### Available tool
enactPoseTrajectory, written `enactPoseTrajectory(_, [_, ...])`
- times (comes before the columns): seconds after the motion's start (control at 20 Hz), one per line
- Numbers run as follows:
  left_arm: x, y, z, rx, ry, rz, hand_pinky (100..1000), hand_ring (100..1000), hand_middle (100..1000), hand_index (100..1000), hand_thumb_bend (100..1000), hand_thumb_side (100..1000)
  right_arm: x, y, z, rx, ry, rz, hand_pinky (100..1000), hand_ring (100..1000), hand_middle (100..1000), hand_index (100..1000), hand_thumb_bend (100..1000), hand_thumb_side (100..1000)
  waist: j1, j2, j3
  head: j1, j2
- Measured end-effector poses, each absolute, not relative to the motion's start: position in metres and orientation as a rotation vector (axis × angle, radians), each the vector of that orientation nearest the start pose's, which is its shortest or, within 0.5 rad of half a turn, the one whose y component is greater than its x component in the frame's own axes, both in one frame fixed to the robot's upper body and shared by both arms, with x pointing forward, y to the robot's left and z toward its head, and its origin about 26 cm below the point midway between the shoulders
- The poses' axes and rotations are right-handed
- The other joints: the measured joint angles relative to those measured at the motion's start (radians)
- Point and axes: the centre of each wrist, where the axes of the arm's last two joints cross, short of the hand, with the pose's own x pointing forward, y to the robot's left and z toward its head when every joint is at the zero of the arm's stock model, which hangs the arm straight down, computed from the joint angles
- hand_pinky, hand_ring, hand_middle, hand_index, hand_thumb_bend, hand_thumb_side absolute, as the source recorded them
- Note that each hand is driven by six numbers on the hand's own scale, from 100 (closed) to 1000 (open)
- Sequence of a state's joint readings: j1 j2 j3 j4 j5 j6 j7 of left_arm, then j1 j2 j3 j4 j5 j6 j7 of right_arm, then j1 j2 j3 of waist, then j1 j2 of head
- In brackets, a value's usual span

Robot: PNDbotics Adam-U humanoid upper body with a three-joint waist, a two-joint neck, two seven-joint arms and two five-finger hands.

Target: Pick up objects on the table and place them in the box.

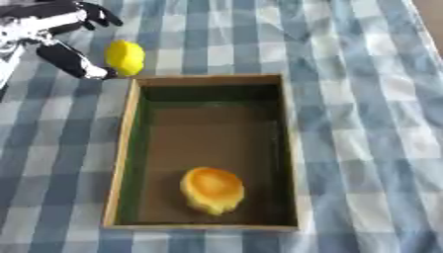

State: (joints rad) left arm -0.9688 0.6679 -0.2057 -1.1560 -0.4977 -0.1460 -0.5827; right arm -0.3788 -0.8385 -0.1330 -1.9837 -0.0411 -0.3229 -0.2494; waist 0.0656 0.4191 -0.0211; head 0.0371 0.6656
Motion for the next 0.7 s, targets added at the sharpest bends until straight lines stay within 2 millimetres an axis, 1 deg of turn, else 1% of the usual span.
enactPoseTrajectory(0.2, [0.451, 0.313, 0.284, 0.727, -1.527, -1.469, 870, 922, 908, 931, 431, 178, 0.287, -0.340, 0.304, 0.774, 3.275, -0.683, 837, 960, 621, 796, 100, 355, 0.001, 0.006, -0.006, 0.006, -0.008])
enactPoseTrajectory(0.25, [0.452, 0.314, 0.283, 0.733, -1.522, -1.464, 861, 921, 911, 929, 404, 147, 0.287, -0.340, 0.304, 0.771, 3.277, -0.683, 837, 961, 620, 796, 100, 363, 0.002, 0.008, -0.008, 0.007, -0.009])
enactPoseTrajectory(0.3, [0.452, 0.315, 0.283, 0.737, -1.520, -1.458, 860, 920, 912, 928, 400, 143, 0.287, -0.340, 0.304, 0.770, 3.278, -0.683, 837, 961, 620, 796, 100, 364, 0.002, 0.009, -0.009, 0.009, -0.010])
enactPoseTrajectory(0.45, [0.454, 0.315, 0.279, 0.737, -1.517, -1.445, 848, 918, 915, 927, 332, 109, 0.287, -0.340, 0.304, 0.768, 3.278, -0.683, 837, 962, 619, 795, 100, 374, 0.004, 0.014, -0.014, 0.013, -0.016])
enactPoseTrajectory(0.7, [0.457, 0.316, 0.276, 0.733, -1.513, -1.418, 835, 910, 914, 924, 306, 100, 0.287, -0.339, 0.303, 0.766, 3.284, -0.673, 837, 963, 616, 794, 100, 392, 0.006, 0.019, -0.022, 0.018, -0.017])
